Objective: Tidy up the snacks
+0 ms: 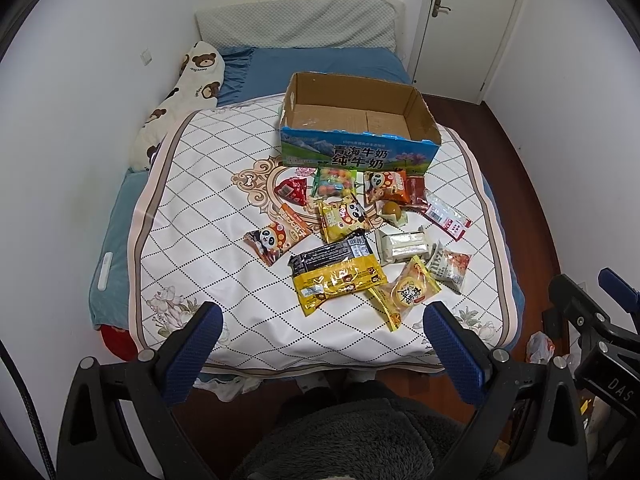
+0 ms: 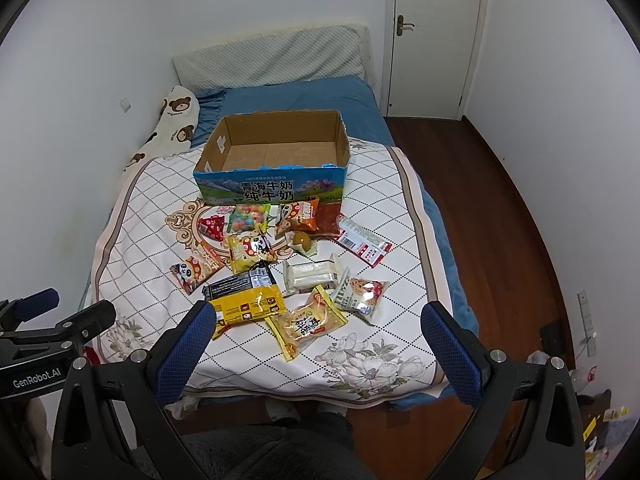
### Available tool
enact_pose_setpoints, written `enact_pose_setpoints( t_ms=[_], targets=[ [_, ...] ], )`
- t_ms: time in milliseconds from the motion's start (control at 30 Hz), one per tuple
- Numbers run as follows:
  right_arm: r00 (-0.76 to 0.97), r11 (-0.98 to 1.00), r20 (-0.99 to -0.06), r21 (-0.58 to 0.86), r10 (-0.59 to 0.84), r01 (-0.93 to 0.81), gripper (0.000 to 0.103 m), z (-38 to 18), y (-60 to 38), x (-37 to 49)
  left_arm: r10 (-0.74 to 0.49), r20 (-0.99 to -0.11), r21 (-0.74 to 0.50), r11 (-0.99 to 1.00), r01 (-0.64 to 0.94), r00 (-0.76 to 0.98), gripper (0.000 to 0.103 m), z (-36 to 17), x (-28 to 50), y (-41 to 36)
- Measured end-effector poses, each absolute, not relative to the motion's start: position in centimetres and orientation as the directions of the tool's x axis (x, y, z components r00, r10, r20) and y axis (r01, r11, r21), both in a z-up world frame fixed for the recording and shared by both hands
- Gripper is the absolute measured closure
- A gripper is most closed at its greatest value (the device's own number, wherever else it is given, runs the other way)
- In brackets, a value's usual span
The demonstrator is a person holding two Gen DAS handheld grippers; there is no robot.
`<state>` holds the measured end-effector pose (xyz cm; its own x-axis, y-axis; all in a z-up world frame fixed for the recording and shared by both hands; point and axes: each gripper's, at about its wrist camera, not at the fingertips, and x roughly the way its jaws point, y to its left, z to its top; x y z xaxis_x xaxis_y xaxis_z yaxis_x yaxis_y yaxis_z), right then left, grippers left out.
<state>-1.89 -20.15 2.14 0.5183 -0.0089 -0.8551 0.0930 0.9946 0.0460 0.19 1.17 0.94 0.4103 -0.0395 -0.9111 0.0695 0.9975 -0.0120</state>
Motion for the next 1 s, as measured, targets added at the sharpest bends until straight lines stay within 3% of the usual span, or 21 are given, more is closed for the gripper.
enact_pose_setpoints(
  t_ms=[767,1000],
  targets=[
    [0.505,0.992,-0.863,0.069,0.008,0.102,0.000,1.7,-19.9,-1.5,-0.039,-0.910,-0.011,0.997,0.071,0.412,0.000,0.0,0.9,1.4],
    [0.376,0.971,-0.923,0.160,0.082,0.180,0.000,-6.5,-22.4,2.1,0.123,-0.885,0.228,0.955,0.189,0.449,0.000,-6.8,6.5,0.0]
  ],
)
